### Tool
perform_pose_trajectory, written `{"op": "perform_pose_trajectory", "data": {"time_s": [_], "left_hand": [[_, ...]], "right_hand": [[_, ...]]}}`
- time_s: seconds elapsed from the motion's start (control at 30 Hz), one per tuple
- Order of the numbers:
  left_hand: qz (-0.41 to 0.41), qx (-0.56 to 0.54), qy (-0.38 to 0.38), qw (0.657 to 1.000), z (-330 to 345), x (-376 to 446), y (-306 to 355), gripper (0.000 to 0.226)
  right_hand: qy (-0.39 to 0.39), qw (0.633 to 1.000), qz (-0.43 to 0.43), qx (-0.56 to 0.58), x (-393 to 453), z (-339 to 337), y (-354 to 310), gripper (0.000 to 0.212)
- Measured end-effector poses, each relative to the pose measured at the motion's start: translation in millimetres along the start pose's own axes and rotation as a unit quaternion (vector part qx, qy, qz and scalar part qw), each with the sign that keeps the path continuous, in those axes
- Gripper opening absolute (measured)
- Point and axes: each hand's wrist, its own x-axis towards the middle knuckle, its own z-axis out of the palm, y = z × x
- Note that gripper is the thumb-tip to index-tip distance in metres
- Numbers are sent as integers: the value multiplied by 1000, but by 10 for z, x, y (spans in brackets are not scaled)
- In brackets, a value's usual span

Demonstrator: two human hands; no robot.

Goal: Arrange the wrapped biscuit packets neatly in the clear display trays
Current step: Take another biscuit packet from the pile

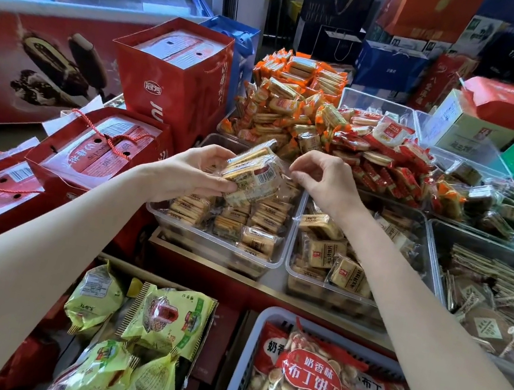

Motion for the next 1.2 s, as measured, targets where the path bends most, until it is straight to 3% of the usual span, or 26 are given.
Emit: {"op": "perform_pose_trajectory", "data": {"time_s": [0.07, 0.2, 0.33, 0.47, 0.57, 0.63, 0.7, 0.83, 0.93, 1.03, 1.2], "left_hand": [[-2, -27, 25, 999, -55, 1, 1, 78], [6, -40, 39, 998, -59, 0, 27, 57], [-1, -17, 25, 1000, -51, 1, 42, 51], [-6, 94, 72, 993, -132, 59, -7, 50], [-16, 281, 101, 954, -236, 127, -90, 57], [-21, 329, 92, 940, -278, 169, -163, 62], [-16, 353, 103, 930, -307, 231, -242, 65], [9, 408, 113, 906, -367, 353, -432, 69], [7, 403, 105, 909, -458, 428, -615, 77], [-37, 462, 74, 883, -551, 491, -850, 69], [-82, 521, 13, 849, -582, 598, -1231, 60]], "right_hand": [[8, 998, 31, 49, -28, -26, 47, 10], [-80, 966, 87, 230, -136, 52, 24, 12], [-37, 944, 118, 305, -101, 154, -57, 10], [-41, 984, 119, 129, -2, 284, 4, 11], [-97, 993, 44, 44, 114, 434, -53, 55], [-168, 986, -16, -3, 213, 610, -134, 74], [-218, 972, -49, -69, 300, 857, -198, 73], [-234, 952, -37, -194, 471, 1336, -189, 64], [-227, 965, 64, -116, 501, 1557, -19, 72], [-228, 962, 145, -31, 339, 1621, 263, 68], [-330, 931, 76, -137, 198, 1543, 541, 63]]}}
